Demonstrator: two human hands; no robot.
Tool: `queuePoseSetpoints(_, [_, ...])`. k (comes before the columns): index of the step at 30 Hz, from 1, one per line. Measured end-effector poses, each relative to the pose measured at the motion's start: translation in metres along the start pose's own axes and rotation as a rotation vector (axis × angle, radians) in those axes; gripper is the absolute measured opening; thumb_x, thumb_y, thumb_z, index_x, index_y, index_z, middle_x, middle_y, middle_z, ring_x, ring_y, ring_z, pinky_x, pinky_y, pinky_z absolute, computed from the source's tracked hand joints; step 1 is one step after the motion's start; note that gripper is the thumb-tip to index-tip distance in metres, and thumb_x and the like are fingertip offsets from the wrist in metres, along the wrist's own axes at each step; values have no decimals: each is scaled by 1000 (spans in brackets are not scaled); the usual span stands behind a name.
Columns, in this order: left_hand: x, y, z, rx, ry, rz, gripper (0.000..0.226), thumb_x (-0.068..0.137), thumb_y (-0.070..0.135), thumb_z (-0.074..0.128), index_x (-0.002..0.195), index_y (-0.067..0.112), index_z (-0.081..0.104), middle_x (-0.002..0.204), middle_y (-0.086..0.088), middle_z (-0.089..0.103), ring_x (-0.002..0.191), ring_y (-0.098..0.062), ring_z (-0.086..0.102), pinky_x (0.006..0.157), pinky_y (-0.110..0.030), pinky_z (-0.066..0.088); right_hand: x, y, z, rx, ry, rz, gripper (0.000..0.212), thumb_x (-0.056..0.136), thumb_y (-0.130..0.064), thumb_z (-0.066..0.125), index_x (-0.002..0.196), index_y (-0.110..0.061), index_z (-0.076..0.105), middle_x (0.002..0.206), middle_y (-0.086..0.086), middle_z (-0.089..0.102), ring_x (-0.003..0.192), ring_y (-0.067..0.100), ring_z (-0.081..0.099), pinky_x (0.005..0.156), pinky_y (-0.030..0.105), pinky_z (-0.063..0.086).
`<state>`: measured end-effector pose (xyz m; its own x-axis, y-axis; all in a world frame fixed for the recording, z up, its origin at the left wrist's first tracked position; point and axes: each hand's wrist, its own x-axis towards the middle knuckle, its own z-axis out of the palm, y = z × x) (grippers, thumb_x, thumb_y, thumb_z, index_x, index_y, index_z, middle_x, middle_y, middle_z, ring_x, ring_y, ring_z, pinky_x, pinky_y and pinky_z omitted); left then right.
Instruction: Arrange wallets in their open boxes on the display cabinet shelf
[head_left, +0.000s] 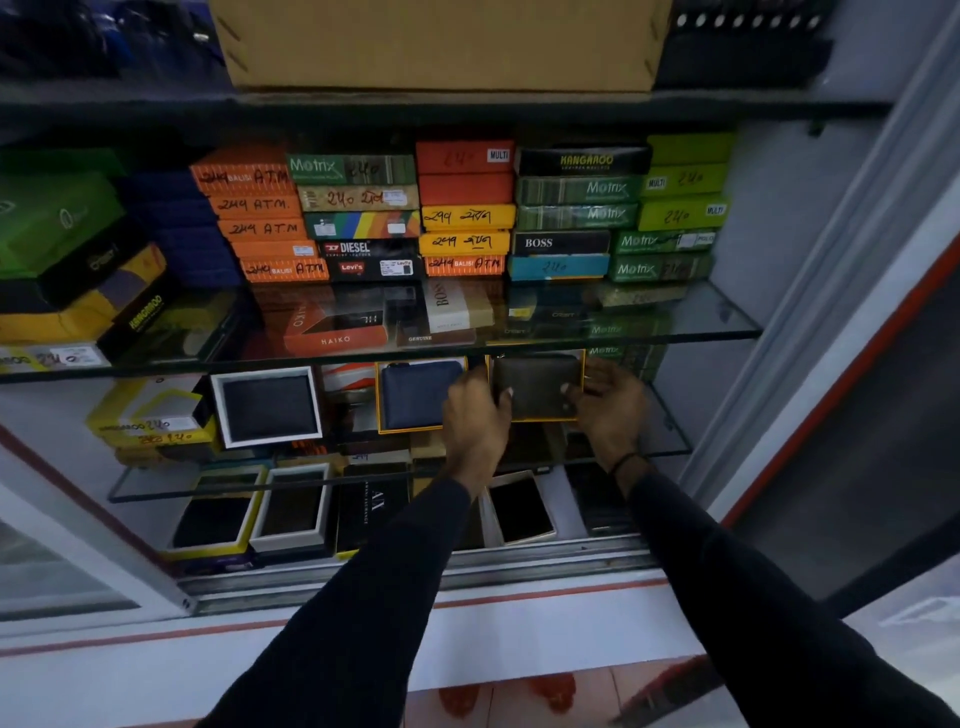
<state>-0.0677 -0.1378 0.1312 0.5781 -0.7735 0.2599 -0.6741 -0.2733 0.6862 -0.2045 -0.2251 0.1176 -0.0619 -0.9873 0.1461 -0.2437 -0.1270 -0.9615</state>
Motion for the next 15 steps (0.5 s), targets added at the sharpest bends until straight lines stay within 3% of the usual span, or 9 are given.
queuePoseSetpoints(4, [14,-5,18,97,-111,-54,28,94,23,67,120,12,63,116,-12,69,99,-22,70,78,-35,62,16,21,10,-89,-57,45,45,63,-8,87,104,-10,70,99,11,76,88,23,73,77,47,63])
queuePoseSetpoints(10, [7,-16,14,82,-57,32,30,92,24,68,120,14,62,115,-11,69,99,-25,70,78,-41,64,6,19,1,-79,-40,49,43,67,-21,86,104,-10,69,100,7,75,87,19,72,79,44,63])
queuePoseSetpoints(15, [-13,-16,-10,28,-5,198,32,94,22,65,124,14,60,120,-9,66,103,-25,67,83,-42,62,-31,-6,-15,-200,6,-191,29,79,-38,71,98,-15,69,92,1,76,85,15,71,78,41,61])
